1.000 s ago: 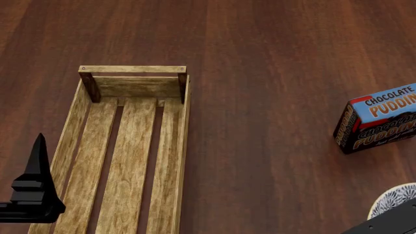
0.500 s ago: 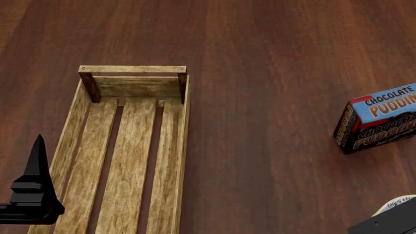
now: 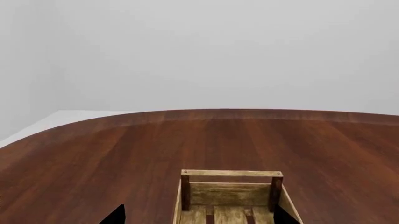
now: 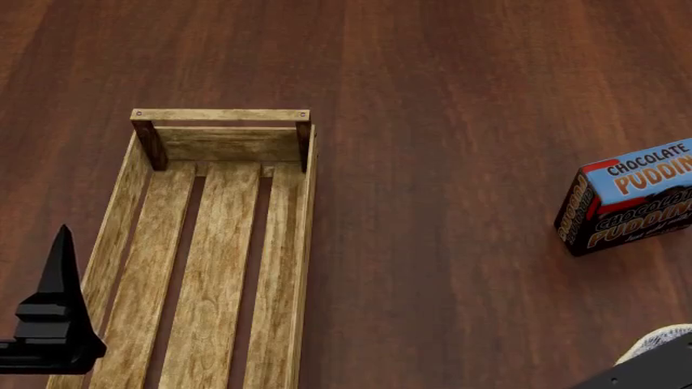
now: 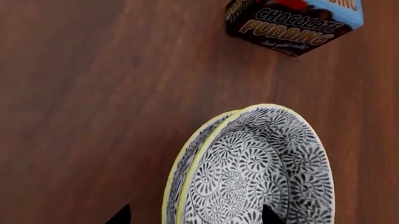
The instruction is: Stack the left bowl on the right bowl and place them in the tray.
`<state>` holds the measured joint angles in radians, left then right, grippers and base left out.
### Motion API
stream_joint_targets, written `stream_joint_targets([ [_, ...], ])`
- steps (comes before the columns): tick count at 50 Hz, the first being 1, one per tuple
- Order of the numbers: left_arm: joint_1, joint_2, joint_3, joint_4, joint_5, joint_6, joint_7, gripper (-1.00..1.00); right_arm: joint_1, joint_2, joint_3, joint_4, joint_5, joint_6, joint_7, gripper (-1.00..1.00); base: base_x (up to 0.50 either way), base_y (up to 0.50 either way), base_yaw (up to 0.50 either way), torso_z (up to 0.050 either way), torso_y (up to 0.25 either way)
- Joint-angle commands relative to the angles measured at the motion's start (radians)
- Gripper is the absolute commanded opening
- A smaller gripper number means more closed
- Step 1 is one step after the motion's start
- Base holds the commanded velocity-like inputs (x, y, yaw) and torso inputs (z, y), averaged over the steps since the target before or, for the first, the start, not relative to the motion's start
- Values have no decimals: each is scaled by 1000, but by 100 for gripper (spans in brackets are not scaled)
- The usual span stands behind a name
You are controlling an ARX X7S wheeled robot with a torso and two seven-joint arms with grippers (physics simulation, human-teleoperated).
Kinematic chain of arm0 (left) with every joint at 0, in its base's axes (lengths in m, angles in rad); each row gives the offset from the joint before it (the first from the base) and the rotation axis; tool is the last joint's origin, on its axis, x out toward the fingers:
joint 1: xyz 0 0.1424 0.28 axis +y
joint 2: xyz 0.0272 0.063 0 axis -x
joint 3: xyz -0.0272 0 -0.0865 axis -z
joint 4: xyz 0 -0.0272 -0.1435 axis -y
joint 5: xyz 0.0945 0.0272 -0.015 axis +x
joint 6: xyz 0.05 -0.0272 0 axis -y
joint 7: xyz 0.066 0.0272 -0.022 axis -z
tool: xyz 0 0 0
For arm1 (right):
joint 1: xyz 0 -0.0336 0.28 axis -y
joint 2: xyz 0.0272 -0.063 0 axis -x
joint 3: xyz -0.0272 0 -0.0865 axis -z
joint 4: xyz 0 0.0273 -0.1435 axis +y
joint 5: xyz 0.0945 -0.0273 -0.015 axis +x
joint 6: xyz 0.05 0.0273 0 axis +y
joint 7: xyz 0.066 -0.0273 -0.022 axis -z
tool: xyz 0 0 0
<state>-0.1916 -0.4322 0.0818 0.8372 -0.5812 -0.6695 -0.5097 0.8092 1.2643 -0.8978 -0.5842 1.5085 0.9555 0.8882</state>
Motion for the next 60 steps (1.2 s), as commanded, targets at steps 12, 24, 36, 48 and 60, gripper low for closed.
stream_joint_targets([
  [12, -31, 0, 14, 8, -17, -22, -18, 100, -33, -65, -37, 91, -116, -22, -70, 100, 0, 0, 0, 0, 0],
  [24, -16, -4, 6, 2, -13, -5, -21, 100, -13, -127, -60, 159, -174, 4, -114, 100, 0, 0, 0, 0, 0],
  [36, -2, -8, 4, -8, -9, 16, -17, 100, -34, -163, -74, 232, -200, -15, -125, 100, 0, 0, 0, 0, 0],
  [48, 7, -12, 1, -6, -13, 25, -19, 100, -28, -202, -87, 284, -215, -4, -141, 100, 0, 0, 0, 0, 0],
  [60, 10, -15, 2, -10, -13, 32, -20, 100, -38, -239, -105, 349, -253, -23, -180, 100, 0, 0, 0, 0, 0],
])
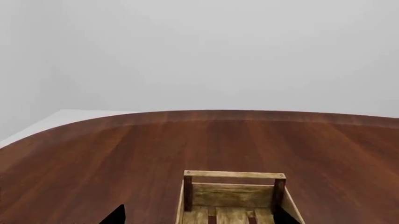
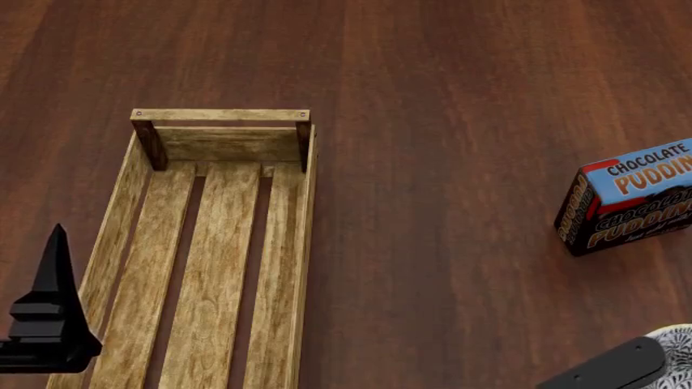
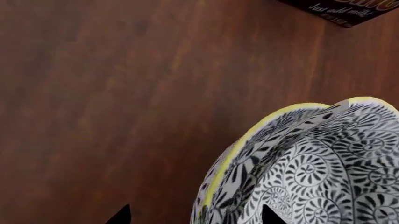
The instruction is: Stack the left bowl on the right bowl and place them in the tray.
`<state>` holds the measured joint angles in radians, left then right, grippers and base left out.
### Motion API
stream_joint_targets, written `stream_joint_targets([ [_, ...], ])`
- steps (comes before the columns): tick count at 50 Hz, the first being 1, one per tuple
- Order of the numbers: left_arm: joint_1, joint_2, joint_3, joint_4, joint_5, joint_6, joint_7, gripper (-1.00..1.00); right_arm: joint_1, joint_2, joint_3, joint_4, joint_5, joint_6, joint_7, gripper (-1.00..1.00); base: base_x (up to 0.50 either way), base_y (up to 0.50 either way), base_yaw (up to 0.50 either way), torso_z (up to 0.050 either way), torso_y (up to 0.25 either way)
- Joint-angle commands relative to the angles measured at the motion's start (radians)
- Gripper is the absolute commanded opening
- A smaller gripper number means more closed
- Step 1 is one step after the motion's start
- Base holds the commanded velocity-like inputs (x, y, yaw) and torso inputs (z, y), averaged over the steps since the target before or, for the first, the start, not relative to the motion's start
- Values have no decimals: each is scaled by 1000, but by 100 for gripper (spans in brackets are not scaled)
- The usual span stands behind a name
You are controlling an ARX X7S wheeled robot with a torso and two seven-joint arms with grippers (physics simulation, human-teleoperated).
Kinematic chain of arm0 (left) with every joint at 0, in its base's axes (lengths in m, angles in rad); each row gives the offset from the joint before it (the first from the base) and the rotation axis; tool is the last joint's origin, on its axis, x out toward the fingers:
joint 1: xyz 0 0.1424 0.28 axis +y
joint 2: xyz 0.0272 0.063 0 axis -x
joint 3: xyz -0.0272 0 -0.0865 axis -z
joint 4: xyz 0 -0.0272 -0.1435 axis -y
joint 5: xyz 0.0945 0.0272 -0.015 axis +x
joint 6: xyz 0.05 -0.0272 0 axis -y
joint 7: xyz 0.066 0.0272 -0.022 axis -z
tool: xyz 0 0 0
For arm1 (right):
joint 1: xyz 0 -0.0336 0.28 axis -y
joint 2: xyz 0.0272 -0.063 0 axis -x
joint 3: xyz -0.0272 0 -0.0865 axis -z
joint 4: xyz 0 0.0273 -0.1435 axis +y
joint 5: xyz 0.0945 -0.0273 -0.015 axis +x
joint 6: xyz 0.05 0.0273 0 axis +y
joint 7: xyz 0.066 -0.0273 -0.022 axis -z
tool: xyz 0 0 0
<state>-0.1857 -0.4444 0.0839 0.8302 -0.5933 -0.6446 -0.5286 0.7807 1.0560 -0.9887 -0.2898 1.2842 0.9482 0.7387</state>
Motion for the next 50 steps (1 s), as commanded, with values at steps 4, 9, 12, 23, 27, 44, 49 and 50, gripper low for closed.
stream_joint_targets([
  [4, 6, -3, 1, -5, -1, 11, -1, 100, -20, -42, -17, 72, -35, -29, -41, 100, 0, 0, 0, 0, 0],
  [9, 2, -4, 2, -4, -4, 9, -2, 100, -38, -56, -25, 98, -49, -51, -63, 100, 0, 0, 0, 0, 0],
  [12, -1, -5, 2, -3, -7, 7, -4, 100, -46, -62, -26, 113, -53, -63, -75, 100, 0, 0, 0, 0, 0],
  [23, -12, -7, 4, 0, -15, 2, -10, 100, -47, -54, -22, 88, -46, -66, -73, -100, 5, -1, 1, 0, -2],
  [27, -10, -8, 3, 1, -17, 3, -11, 100, -25, -45, -19, 40, -27, -30, -35, -100, 3, -1, 0, 0, 0],
  [44, 13, -15, -10, 3, -22, 25, -11, 100, 184, -52, 36, -185, 222, 198, 169, -100, 0, 0, 0, 0, 0],
  [49, 17, -17, -12, 2, -22, 30, -12, 100, 260, -83, 42, -201, 286, 257, 206, -100, 0, 0, 1, 0, 0],
  [50, 17, -17, -13, 1, -23, 30, -12, 100, 268, -88, 41, -201, 293, 265, 211, -100, 0, 0, 0, 0, 0],
])
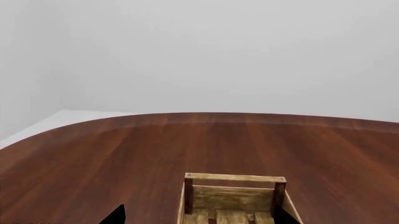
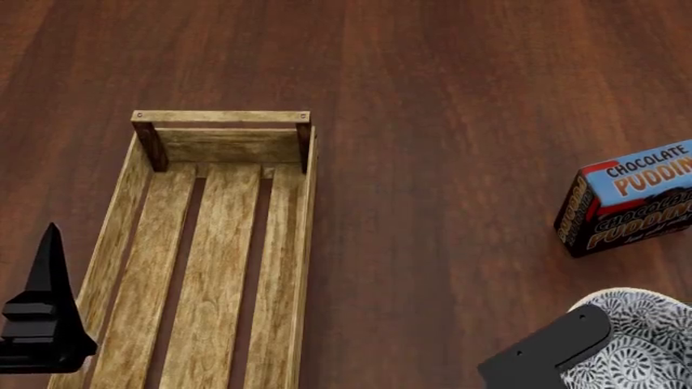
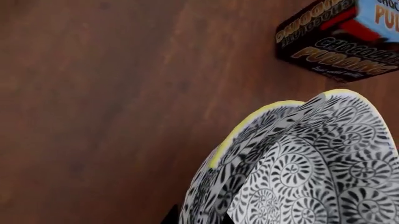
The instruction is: Stack the left bowl on the right bowl and place them in the tray.
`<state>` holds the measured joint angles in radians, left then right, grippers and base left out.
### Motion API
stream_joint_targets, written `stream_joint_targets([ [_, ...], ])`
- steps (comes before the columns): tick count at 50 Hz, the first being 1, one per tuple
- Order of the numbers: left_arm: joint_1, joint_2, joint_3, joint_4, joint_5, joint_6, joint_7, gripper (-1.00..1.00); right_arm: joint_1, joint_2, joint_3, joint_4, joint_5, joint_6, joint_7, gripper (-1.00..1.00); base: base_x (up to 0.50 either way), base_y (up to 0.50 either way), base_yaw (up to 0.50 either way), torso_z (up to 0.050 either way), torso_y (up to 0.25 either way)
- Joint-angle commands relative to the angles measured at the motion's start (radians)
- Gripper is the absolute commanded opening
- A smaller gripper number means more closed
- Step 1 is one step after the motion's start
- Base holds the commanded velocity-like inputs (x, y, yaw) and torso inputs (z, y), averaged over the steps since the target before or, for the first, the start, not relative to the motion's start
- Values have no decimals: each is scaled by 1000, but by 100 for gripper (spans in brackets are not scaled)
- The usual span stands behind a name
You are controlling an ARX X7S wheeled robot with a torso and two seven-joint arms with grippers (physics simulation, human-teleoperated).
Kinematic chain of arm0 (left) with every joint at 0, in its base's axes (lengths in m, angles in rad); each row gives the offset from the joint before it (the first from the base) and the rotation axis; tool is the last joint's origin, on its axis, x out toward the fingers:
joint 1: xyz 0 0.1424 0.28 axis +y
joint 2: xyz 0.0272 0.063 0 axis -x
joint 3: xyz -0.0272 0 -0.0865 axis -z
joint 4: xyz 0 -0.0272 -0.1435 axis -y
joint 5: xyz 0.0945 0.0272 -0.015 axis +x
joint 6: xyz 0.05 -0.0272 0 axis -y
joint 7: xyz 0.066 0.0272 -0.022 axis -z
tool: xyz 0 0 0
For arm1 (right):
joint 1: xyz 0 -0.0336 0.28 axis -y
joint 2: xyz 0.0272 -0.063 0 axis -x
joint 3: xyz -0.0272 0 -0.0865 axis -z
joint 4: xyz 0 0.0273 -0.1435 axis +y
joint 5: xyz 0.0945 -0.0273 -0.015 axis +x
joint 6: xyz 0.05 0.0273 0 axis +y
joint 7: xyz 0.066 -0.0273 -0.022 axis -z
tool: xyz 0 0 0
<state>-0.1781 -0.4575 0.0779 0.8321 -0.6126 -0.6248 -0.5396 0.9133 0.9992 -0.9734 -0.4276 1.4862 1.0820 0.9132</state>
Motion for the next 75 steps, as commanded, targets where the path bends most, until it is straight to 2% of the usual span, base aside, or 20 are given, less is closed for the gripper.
stream_joint_targets([
  [1, 9, -5, -7, -2, -3, 11, -1, 100, 155, -46, 22, -63, 104, 149, 41, -100, 0, 0, 0, 0, 0],
  [19, 27, -35, -71, 25, -42, 4, -22, 100, 351, -174, -8, -15, 191, 285, 68, -100, 0, 0, 0, 0, 0],
  [26, 28, -50, -101, 37, -69, -6, -32, 100, 410, -238, -27, 8, 177, 319, 32, -100, 0, 0, 0, 0, 0],
  [37, 52, -68, -132, 43, -73, 2, -40, 100, 485, -342, -80, 60, 10, 336, -172, -100, 0, 0, 0, 0, 0],
  [41, 72, -74, -147, 41, -73, 12, -38, 100, 508, -384, -128, 80, -106, 302, -291, -100, 0, 0, 0, 0, 0],
  [51, 116, -89, -188, 58, -82, 30, -41, 100, 585, -478, -215, 156, -267, 230, -479, -100, 0, 0, 0, 0, 0],
  [75, 159, -98, -238, 79, -103, 53, -56, 100, 723, -648, -381, 333, -482, 92, -783, -100, 0, 0, 0, 0, 1],
])
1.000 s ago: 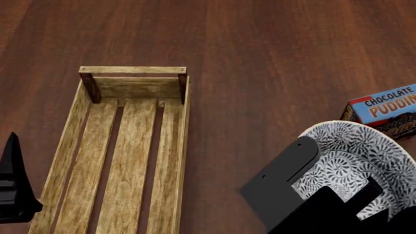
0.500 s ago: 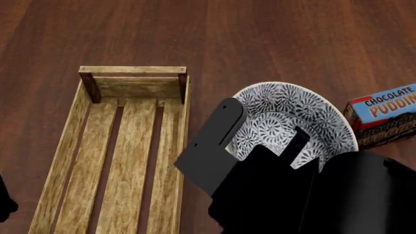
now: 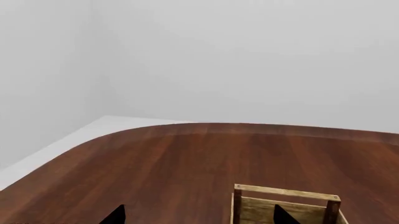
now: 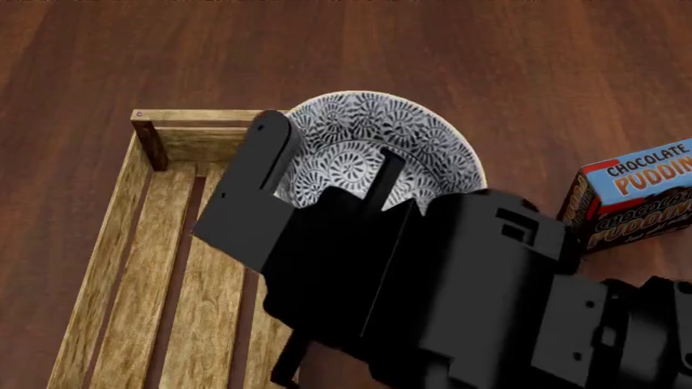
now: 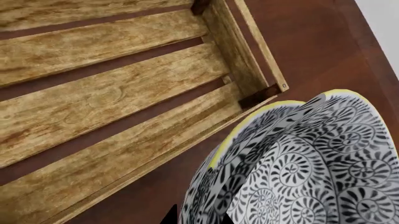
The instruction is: Stack the left bowl on the right bowl and place them in the tray.
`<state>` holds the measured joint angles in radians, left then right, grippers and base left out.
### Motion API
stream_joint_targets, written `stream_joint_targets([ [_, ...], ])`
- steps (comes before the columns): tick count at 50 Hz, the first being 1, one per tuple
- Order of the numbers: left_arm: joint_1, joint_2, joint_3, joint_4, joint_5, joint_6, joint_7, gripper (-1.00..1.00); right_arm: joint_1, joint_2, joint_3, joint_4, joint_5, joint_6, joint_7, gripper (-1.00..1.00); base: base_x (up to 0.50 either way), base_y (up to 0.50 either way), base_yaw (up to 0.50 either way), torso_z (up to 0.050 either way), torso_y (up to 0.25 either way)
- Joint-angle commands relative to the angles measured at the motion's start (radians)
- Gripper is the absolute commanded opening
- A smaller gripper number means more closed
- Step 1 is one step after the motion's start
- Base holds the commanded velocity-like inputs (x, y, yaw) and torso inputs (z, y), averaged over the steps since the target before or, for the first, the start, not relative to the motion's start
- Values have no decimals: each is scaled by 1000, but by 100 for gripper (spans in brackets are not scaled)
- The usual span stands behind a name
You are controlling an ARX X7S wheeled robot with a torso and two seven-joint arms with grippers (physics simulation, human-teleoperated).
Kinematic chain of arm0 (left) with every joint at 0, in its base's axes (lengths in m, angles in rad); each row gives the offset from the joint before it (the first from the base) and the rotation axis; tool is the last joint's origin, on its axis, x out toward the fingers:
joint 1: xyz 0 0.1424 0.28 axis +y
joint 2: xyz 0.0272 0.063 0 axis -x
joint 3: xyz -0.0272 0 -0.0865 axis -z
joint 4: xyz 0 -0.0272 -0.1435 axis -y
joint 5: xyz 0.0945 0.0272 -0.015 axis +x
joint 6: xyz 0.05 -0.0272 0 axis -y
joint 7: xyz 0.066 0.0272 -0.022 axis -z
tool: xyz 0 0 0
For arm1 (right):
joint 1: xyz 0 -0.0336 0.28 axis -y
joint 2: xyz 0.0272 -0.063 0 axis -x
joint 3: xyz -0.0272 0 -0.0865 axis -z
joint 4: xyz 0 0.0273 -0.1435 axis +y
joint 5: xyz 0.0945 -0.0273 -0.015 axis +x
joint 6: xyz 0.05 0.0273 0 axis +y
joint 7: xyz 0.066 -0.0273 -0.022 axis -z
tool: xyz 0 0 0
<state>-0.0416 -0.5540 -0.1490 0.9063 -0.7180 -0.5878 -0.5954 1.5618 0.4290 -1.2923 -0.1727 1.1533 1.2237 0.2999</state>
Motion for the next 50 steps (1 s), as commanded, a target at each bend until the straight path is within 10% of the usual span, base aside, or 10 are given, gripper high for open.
stream_joint_targets([
  [1, 24, -1, -10, 4, 3, 17, 0, 100, 76, -83, -61, 85, -152, -56, -175, -100, 0, 0, 0, 0, 0],
  [50, 40, -26, -27, -6, -7, 36, -11, 100, 25, -424, -228, 676, -405, -528, -670, -100, 0, 0, 0, 0, 1],
])
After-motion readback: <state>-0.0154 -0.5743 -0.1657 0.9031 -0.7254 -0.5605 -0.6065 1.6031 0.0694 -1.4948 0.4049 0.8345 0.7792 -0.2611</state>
